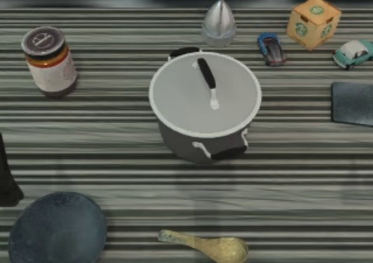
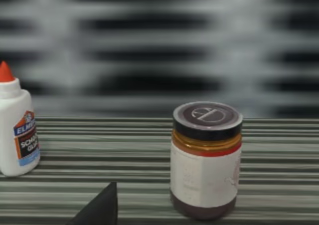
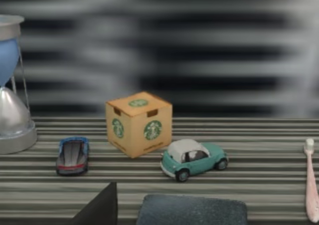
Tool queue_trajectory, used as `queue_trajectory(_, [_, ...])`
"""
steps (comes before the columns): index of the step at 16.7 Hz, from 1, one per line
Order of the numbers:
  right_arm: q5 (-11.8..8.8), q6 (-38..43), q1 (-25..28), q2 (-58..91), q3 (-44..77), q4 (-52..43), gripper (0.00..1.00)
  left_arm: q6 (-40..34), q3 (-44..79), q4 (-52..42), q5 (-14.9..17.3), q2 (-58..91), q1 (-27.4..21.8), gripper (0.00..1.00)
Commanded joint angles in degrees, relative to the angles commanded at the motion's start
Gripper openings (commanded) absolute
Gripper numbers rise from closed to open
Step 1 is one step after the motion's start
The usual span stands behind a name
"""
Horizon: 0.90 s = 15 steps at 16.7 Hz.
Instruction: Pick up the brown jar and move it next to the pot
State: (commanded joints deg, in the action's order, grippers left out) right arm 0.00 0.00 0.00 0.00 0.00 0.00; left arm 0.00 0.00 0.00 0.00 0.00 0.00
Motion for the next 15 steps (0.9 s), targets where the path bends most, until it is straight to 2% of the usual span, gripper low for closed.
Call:
queue_trajectory(4, [0.0, 0.0, 0.0, 0.0, 0.0, 0.0, 1.00, 0.3, 0.8, -0.9, 0.1, 1.3, 0.0, 1.00])
queue_trajectory(8, [0.0, 0.0, 0.0, 0.0, 0.0, 0.0, 1.00, 2.6, 6.8, -6.8, 0.9, 10.0, 0.0, 1.00])
queue_trajectory(15, [0.0, 0.0, 0.0, 0.0, 0.0, 0.0, 1.00, 10.6, 32.1, -23.3, 3.8, 37.2, -0.5, 1.00])
